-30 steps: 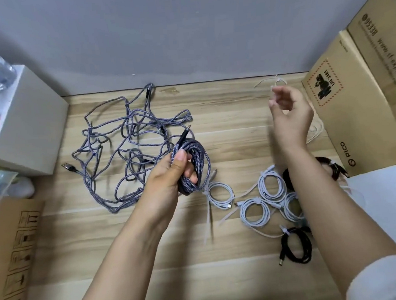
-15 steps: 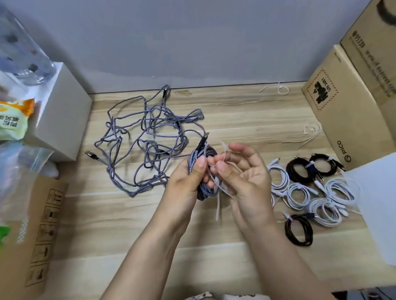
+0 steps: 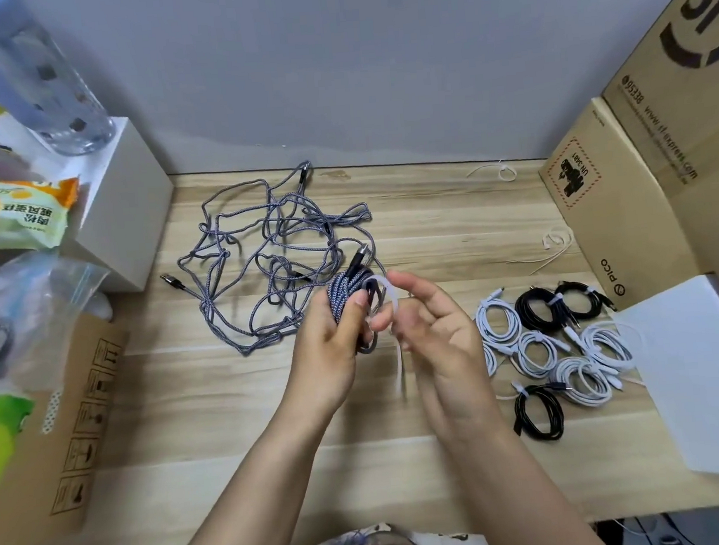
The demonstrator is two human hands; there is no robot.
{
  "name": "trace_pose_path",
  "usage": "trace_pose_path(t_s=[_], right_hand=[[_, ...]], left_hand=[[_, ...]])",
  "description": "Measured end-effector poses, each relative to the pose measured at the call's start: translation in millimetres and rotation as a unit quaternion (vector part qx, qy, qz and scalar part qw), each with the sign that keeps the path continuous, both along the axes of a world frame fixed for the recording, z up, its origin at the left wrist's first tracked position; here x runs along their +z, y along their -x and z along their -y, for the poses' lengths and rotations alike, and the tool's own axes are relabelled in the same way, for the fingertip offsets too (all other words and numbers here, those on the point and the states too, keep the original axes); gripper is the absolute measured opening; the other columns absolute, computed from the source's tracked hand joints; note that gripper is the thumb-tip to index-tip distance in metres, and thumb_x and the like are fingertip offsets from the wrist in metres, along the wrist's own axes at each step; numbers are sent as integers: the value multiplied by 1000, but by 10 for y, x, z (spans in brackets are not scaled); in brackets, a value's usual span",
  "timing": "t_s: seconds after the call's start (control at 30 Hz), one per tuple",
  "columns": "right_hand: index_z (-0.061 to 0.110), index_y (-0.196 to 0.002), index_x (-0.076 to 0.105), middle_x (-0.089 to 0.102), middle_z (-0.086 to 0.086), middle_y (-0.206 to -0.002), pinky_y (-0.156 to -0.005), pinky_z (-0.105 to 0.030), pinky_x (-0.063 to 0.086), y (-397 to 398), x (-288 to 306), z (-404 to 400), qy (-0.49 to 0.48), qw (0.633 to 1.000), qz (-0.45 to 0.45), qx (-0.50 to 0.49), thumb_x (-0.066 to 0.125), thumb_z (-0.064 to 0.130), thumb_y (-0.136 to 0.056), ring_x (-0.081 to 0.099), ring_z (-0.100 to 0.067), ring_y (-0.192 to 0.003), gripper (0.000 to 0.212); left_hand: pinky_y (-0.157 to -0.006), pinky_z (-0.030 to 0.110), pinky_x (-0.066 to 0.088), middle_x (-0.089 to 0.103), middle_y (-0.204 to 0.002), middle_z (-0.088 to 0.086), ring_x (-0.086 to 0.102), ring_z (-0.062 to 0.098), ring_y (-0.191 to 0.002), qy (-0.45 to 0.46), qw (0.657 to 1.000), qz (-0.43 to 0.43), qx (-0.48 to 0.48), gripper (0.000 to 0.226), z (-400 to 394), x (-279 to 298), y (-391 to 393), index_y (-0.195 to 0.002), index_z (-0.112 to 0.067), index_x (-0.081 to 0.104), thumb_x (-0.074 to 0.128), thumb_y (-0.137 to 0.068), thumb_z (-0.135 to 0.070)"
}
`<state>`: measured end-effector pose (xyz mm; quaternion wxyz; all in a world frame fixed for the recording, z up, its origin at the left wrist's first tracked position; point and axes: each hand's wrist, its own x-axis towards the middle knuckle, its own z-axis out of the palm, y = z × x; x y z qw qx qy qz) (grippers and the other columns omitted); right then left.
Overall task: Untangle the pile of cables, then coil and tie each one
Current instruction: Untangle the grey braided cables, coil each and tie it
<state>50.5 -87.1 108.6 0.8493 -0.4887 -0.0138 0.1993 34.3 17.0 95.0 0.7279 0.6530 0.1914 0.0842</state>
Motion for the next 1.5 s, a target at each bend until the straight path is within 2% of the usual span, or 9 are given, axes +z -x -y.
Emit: trace_pose_path(t_s=[0.1, 0.2, 0.4, 0.5, 0.6, 0.77, 1.07, 1.17, 1.5], right_hand=[[11, -103, 62, 63, -6, -59, -60, -18, 43, 49, 69, 34, -52, 997, -53, -4, 50, 60, -78, 53, -13, -58, 57], [8, -66, 67, 55, -11, -52, -60, -27, 44, 75, 86, 98, -82, 990, -113, 0, 25, 55, -85, 52, -20, -52, 66], [13, -37, 47, 46, -8, -40, -61, -25, 50, 124, 53, 144, 28, 983, -143, 116, 55, 35, -82, 59, -22, -57, 51], [13, -56, 49, 48, -4, -46, -57, -24, 54, 148, 0, 112, 48, 975, -146, 161, 71, 3, -68, 64, -19, -56, 27], [11, -77, 40, 44, -5, -54, -50, -22, 53, 150, -34, 81, 65, 975, -147, 154, 66, -13, -74, 56, -12, -48, 35], [12, -81, 39, 43, -1, -57, -36, -15, 31, 146, -50, 28, 74, 979, -120, 148, 60, -1, -70, 42, -7, -45, 27], [9, -95, 50, 51, 9, -58, -32, -14, 23, 127, 1, 24, 86, 992, -66, 68, 59, 14, -79, 37, -4, -41, 19], [7, -85, 57, 52, 10, -52, -32, -14, 23, 110, 25, 27, 115, 990, -63, 53, 54, 4, -88, 37, -3, -39, 5], [18, -50, 65, 54, 8, -48, -46, -19, 31, 89, -12, 36, 184, 981, -57, -20, 62, -2, -83, 33, -4, -33, 38]], left_hand=[[-58, 29, 41, 49, -57, -9, 46, 11, -57, -53, 999, 6, 10, 16, -61, 20, 18, -83, -15, 46, 47, -97, -22], [-56, 25, 40, 48, -53, -14, 42, 4, -52, -80, 996, 8, 27, 17, -114, 48, 31, -80, -18, 44, 46, -97, -18], [-58, 33, 42, 46, -57, -9, 42, 7, -54, -161, 985, 24, 59, 20, -250, 64, 60, -84, -3, 44, 49, -95, -18], [-59, 27, 43, 50, -62, -6, 48, 16, -61, -257, 965, 57, 14, 14, -228, 104, 114, -88, -6, 46, 52, -94, -17], [-56, 10, 36, 49, -65, -11, 48, -1, -62, -308, 948, 73, -31, 10, -179, 130, 161, -93, -15, 43, 53, -94, -15], [-56, 9, 36, 55, -66, -9, 51, -3, -62, -285, 953, 71, -68, 10, -96, 141, 192, -95, -16, 44, 54, -93, -13], [-59, 8, 34, 50, -67, -16, 48, -9, -64, -243, 965, 53, -84, 14, -138, 191, 209, -89, -30, 41, 52, -93, -22], [-59, 8, 34, 57, -70, -29, 50, -9, -65, -213, 968, 51, -127, 8, -143, 225, 242, -91, -32, 41, 46, -86, -37], [-62, 10, 36, 58, -73, -29, 52, -6, -65, -158, 975, 61, -145, 26, -144, 242, 250, -100, -26, 39, 51, -81, -39]])
